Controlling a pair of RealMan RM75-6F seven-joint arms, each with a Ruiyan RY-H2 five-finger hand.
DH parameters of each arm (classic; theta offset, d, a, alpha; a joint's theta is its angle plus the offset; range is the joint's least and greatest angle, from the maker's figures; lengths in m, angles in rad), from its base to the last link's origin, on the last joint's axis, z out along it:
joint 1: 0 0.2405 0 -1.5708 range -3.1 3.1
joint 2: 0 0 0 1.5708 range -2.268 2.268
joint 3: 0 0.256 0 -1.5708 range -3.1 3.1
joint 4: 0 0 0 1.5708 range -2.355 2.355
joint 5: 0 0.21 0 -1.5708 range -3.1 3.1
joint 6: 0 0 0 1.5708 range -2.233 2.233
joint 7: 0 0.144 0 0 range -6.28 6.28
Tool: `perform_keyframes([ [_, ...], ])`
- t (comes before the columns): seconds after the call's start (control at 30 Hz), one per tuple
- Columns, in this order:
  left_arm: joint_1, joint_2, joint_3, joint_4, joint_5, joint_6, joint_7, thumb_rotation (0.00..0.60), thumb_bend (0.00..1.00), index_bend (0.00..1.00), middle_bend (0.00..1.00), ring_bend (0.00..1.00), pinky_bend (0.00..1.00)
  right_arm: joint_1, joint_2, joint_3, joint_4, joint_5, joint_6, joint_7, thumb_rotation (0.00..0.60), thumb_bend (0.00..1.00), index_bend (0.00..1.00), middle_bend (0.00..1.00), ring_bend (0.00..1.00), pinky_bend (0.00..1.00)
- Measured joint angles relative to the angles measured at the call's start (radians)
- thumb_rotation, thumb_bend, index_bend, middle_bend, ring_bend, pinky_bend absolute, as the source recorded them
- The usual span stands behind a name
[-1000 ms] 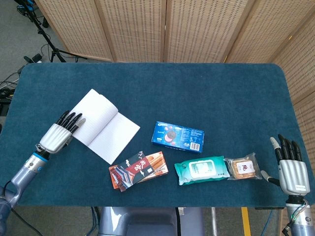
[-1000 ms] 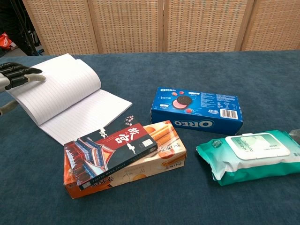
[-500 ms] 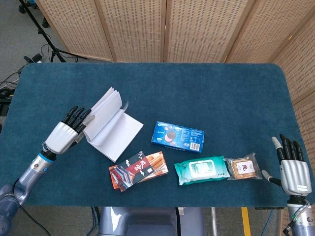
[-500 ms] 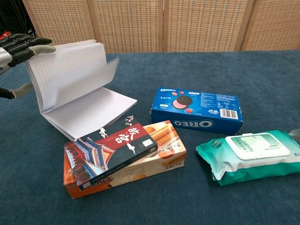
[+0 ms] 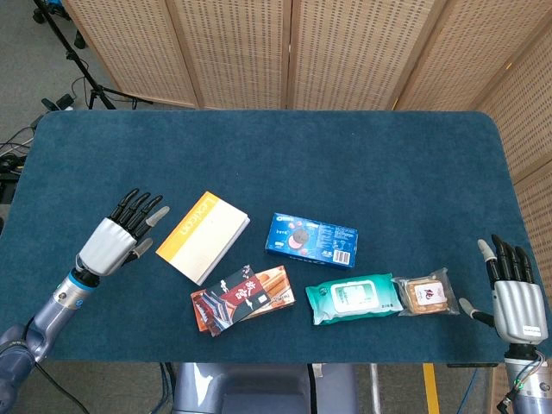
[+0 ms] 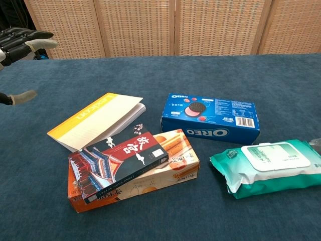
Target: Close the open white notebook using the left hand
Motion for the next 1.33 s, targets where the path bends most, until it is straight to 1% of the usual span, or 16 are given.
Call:
perform_keyframes([
  [0.13, 0.017, 0.017, -0.006, -0.021, -0.013, -0.005, 0.001, 0.6, 0.31, 0.0, 0.0, 0.0, 0.0, 0.001, 0.001, -0.004, 0.0, -0.002, -0.007, 0.002, 0.6, 0.0, 0.0, 0.0, 0.0, 0.0],
  [0.27, 0.041, 0.054, -0.011, -0.081, -0.03, -0.022, 0.033, 0.6, 0.21, 0.0, 0.0, 0.0, 0.0, 0.007, 0.002, -0.008, 0.004, 0.0, -0.024, -0.005, 0.6, 0.0, 0.0, 0.0, 0.0, 0.0],
  [0.37, 0.062, 0.099, -0.014, -0.176, -0.044, -0.03, 0.062, 0.6, 0.16, 0.0, 0.0, 0.0, 0.0, 0.011, 0.003, -0.011, 0.006, 0.0, -0.034, -0.012, 0.6, 0.0, 0.0, 0.0, 0.0, 0.0],
  [0.47, 0.089, 0.162, -0.013, -0.319, -0.062, -0.042, 0.115, 0.6, 0.13, 0.0, 0.0, 0.0, 0.0, 0.014, 0.003, -0.012, 0.007, 0.003, -0.042, -0.022, 0.6, 0.0, 0.0, 0.0, 0.0, 0.0],
  [0.57, 0.122, 0.243, -0.007, -0.507, -0.086, -0.057, 0.195, 0.6, 0.07, 0.0, 0.0, 0.0, 0.0, 0.016, 0.005, -0.013, 0.007, 0.004, -0.052, -0.027, 0.6, 0.0, 0.0, 0.0, 0.0, 0.0],
  [0.6, 0.14, 0.28, -0.002, -0.594, -0.101, -0.064, 0.234, 0.6, 0.05, 0.0, 0.0, 0.0, 0.0, 0.017, 0.006, -0.013, 0.008, 0.001, -0.048, -0.033, 0.6, 0.0, 0.0, 0.0, 0.0, 0.0],
  [0.67, 0.167, 0.337, 0.006, -0.733, -0.125, -0.076, 0.294, 0.6, 0.01, 0.0, 0.0, 0.0, 0.0, 0.016, 0.008, -0.013, 0.008, -0.004, -0.04, -0.032, 0.6, 0.0, 0.0, 0.0, 0.0, 0.0],
  [0.7, 0.186, 0.375, 0.011, -0.825, -0.143, -0.084, 0.336, 0.6, 0.01, 0.0, 0.0, 0.0, 0.0, 0.015, 0.01, -0.013, 0.008, -0.006, -0.036, -0.029, 0.6, 0.0, 0.0, 0.0, 0.0, 0.0],
  [0.8, 0.235, 0.468, 0.023, -1.029, -0.192, -0.108, 0.439, 0.6, 0.0, 0.0, 0.0, 0.0, 0.0, 0.014, 0.013, -0.013, 0.007, -0.008, -0.033, -0.023, 0.6, 0.0, 0.0, 0.0, 0.0, 0.0],
  [0.9, 0.287, 0.551, 0.033, -1.167, -0.255, -0.139, 0.52, 0.6, 0.0, 0.0, 0.0, 0.0, 0.0, 0.014, 0.014, -0.014, 0.007, -0.008, -0.036, -0.019, 0.6, 0.0, 0.0, 0.0, 0.0, 0.0],
  [0.97, 0.316, 0.584, 0.034, -1.209, -0.291, -0.157, 0.544, 0.6, 0.0, 0.0, 0.0, 0.0, 0.0, 0.015, 0.014, -0.016, 0.007, -0.008, -0.04, -0.019, 0.6, 0.0, 0.0, 0.0, 0.0, 0.0],
  [1.03, 0.332, 0.595, 0.032, -1.225, -0.308, -0.169, 0.562, 0.6, 0.0, 0.0, 0.0, 0.0, 0.0, 0.018, 0.014, -0.018, 0.007, -0.009, -0.047, -0.02, 0.6, 0.0, 0.0, 0.0, 0.0, 0.0],
  [1.13, 0.342, 0.592, 0.018, -1.221, -0.31, -0.172, 0.589, 0.6, 0.0, 0.0, 0.0, 0.0, 0.0, 0.024, 0.01, -0.02, 0.009, -0.008, -0.061, -0.019, 0.6, 0.0, 0.0, 0.0, 0.0, 0.0],
  [1.33, 0.364, 0.588, -0.007, -1.203, -0.306, -0.165, 0.583, 0.6, 0.0, 0.0, 0.0, 0.0, 0.0, 0.034, 0.004, -0.02, 0.014, 0.005, -0.085, -0.017, 0.6, 0.0, 0.0, 0.0, 0.0, 0.0],
])
